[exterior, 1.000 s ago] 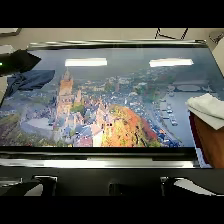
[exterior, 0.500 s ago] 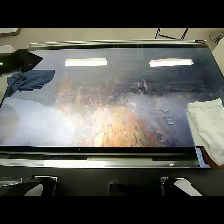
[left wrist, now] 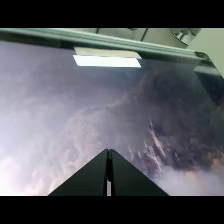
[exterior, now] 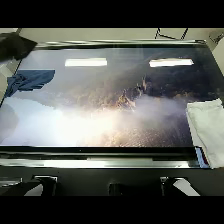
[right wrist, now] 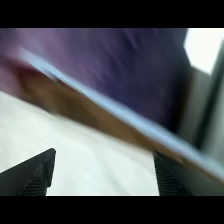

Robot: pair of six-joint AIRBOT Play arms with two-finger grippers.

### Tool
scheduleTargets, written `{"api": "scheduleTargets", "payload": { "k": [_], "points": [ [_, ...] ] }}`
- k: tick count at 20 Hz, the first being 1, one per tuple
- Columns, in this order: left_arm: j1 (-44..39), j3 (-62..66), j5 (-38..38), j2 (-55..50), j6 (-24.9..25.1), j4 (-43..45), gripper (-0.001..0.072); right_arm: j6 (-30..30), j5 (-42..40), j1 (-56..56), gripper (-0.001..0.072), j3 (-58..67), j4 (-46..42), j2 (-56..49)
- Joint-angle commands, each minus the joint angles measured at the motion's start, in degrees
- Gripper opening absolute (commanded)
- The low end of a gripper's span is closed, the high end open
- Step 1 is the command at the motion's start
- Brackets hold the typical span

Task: Fold the clothes and pants, and hang the long-sleeved shirts on hangers.

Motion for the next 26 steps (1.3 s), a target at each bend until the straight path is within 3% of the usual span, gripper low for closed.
{"api": "scheduleTargets", "payload": {
  "k": [1,2,4,5,6,7,9,12,15,26],
  "points": [
    [-0.1,6.4,-1.0,-4.3,-9.5,21.3,0.0017,-3.1,-18.9,16.3,0.0677,14.1,7.9,0.0],
    [-0.1,6.5,-4.4,-5.8,-12.0,28.3,0.0017,-3.0,-19.1,24.2,0.0678,14.4,7.7,-0.1],
    [0.1,5.8,-16.7,-9.7,-15.2,35.3,0.0033,1.0,-10.3,39.1,0.0679,14.2,3.7,-3.0],
    [0.1,4.7,-23.0,-11.6,-15.3,35.0,0.0214,3.7,-3.3,45.2,0.068,14.1,1.7,-5.8],
    [0.0,3.0,-29.2,-13.2,-15.2,33.5,0.0574,4.5,4.9,50.5,0.0684,14.1,1.0,-9.5],
    [-0.4,0.1,-34.4,-14.3,-13.6,31.1,0.0708,4.6,11.4,54.3,0.0684,14.1,1.0,-13.0],
    [-1.9,-8.4,-31.5,-12.0,-10.5,28.3,0.0708,6.6,20.5,59.8,0.0684,14.1,1.1,-19.1],
    [-3.9,-17.1,-22.2,-7.1,-10.6,28.3,0.0708,8.5,21.6,63.1,0.0684,14.1,-0.6,-21.4],
    [-4.0,-17.4,-22.1,-7.5,-10.7,28.4,0.0708,8.3,25.2,63.2,0.0681,14.1,-0.8,-21.4],
    [-4.0,-17.4,-22.1,-7.5,-10.7,28.4,0.0708,8.3,25.0,63.2,0.0681,14.1,-0.7,-21.4]
  ]
}}
